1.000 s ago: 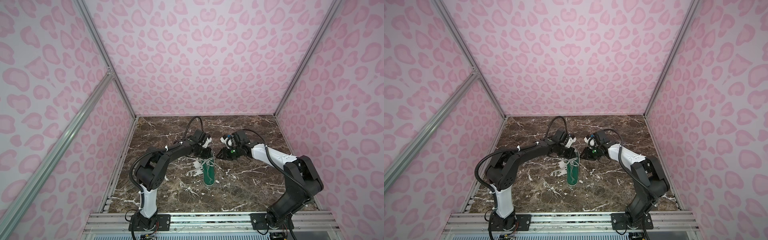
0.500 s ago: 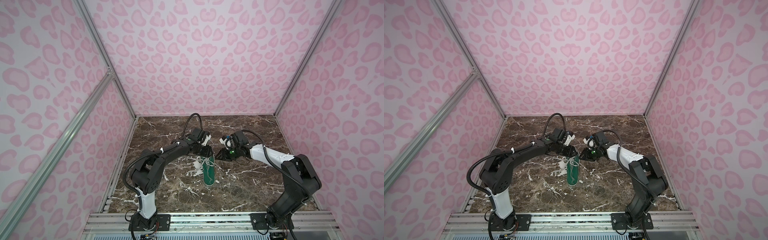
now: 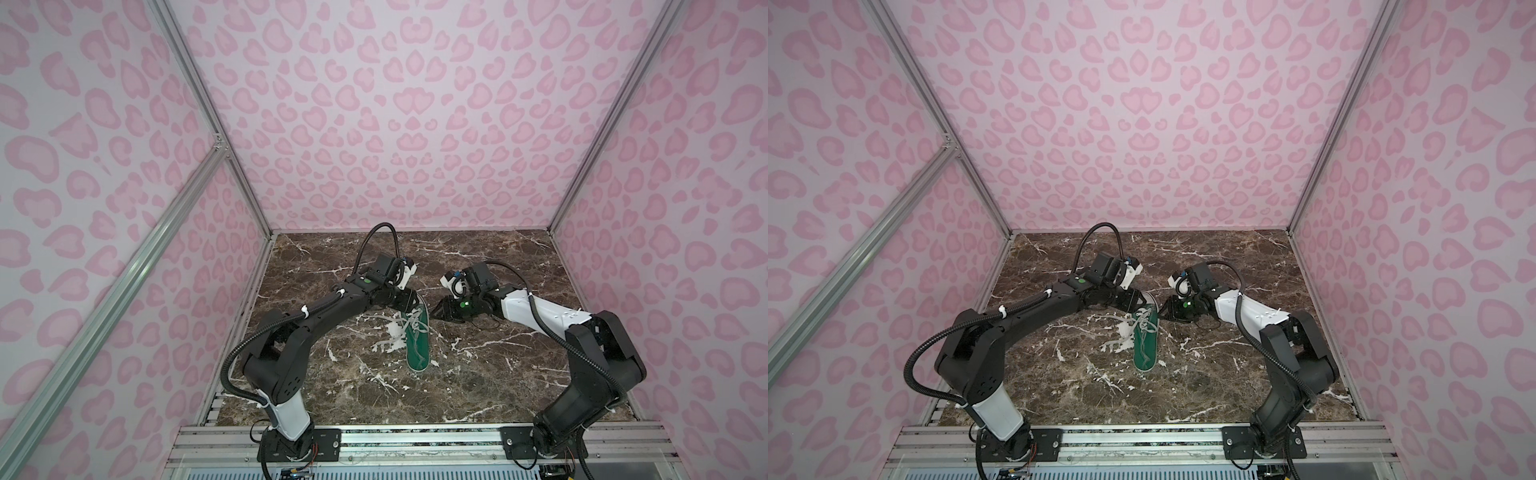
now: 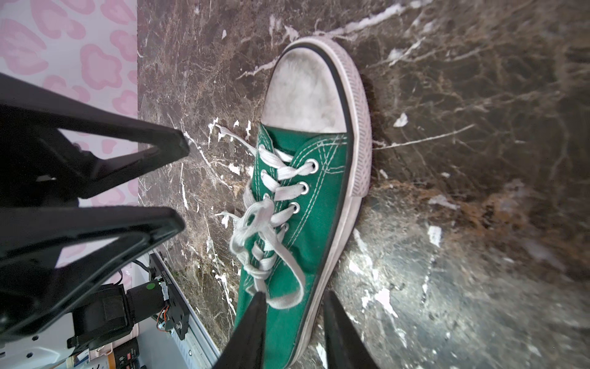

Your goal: Tie the shoes

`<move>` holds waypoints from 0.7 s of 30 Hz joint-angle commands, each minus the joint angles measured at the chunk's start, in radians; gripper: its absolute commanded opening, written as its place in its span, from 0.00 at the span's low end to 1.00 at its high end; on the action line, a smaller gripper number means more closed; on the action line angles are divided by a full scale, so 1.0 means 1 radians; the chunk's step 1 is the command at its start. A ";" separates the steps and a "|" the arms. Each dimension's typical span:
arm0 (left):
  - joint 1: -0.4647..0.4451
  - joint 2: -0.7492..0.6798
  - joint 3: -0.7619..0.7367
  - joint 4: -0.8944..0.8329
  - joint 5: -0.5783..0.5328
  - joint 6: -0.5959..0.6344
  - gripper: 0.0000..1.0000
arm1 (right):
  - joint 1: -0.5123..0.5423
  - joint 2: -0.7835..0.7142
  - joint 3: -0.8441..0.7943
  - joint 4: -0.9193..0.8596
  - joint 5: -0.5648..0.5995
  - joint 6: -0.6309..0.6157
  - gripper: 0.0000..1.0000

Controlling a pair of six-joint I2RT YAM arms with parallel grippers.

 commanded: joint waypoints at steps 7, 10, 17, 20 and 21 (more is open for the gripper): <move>0.029 -0.087 -0.133 -0.018 -0.087 0.358 0.47 | -0.002 0.002 0.001 0.006 -0.002 -0.002 0.32; 0.029 -0.113 -0.141 -0.038 -0.061 0.468 0.48 | -0.005 -0.003 0.000 0.000 -0.002 -0.007 0.32; 0.050 -0.122 -0.134 -0.126 0.039 0.790 0.47 | -0.023 -0.009 -0.003 -0.012 -0.008 -0.021 0.32; 0.057 -0.075 -0.113 -0.139 0.037 0.861 0.43 | -0.034 -0.006 -0.001 -0.015 -0.015 -0.026 0.32; 0.059 -0.065 -0.115 -0.132 0.030 0.884 0.43 | -0.038 -0.005 0.000 -0.017 -0.018 -0.027 0.32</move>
